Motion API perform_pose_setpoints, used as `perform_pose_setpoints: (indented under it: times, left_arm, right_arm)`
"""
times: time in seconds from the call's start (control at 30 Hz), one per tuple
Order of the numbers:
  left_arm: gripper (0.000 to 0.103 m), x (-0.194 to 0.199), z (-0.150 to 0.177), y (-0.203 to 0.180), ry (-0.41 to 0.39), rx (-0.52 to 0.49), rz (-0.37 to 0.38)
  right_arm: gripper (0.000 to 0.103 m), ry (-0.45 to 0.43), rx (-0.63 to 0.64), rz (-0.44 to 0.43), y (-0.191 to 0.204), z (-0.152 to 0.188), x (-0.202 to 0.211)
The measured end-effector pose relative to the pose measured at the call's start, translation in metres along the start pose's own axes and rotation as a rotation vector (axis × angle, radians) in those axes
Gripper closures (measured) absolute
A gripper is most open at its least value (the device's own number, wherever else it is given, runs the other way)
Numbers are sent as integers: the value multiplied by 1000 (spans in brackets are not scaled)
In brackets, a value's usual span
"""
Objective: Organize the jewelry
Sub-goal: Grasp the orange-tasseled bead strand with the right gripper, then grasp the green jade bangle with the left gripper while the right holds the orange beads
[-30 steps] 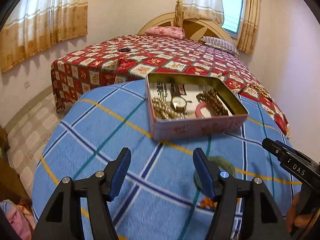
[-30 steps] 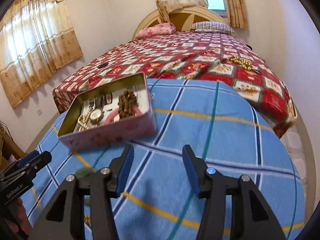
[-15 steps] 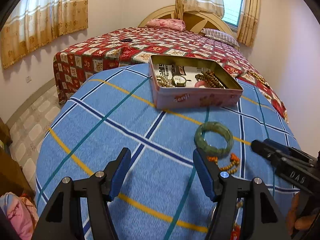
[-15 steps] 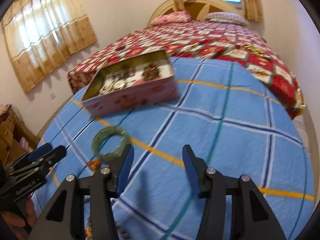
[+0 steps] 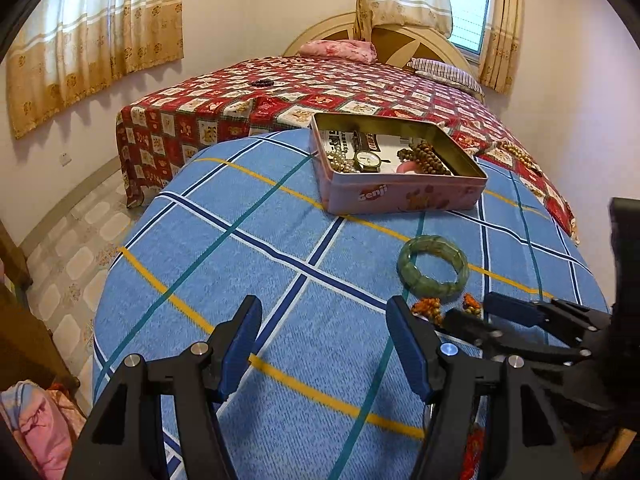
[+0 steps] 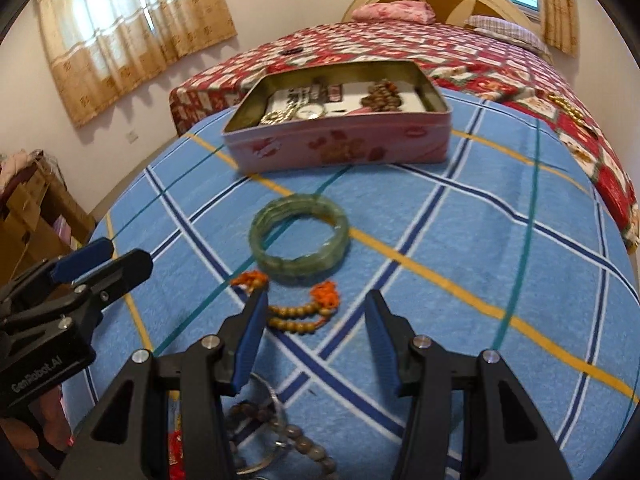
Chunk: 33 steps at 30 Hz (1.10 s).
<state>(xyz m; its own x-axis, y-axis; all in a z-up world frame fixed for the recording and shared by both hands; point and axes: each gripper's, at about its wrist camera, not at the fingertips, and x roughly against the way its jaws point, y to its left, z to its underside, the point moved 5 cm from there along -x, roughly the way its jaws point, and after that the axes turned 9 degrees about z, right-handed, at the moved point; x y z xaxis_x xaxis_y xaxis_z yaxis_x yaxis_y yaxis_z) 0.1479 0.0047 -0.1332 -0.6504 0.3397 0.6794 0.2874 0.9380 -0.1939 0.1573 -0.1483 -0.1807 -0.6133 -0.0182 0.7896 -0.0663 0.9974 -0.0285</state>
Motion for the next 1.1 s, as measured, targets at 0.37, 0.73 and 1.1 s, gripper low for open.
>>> perform_pose_setpoints:
  times: [0.37, 0.73, 1.1]
  left_arm:
    - [38, 3, 1, -1, 1, 5, 7]
    - [38, -7, -3, -15, 17, 5, 87]
    - [38, -57, -21, -46, 93, -21, 161]
  right_arm:
    - [80, 8, 139, 58, 12, 6, 0]
    - [90, -24, -65, 60, -40, 5, 16]
    - [90, -137, -193, 17, -72, -10, 44]
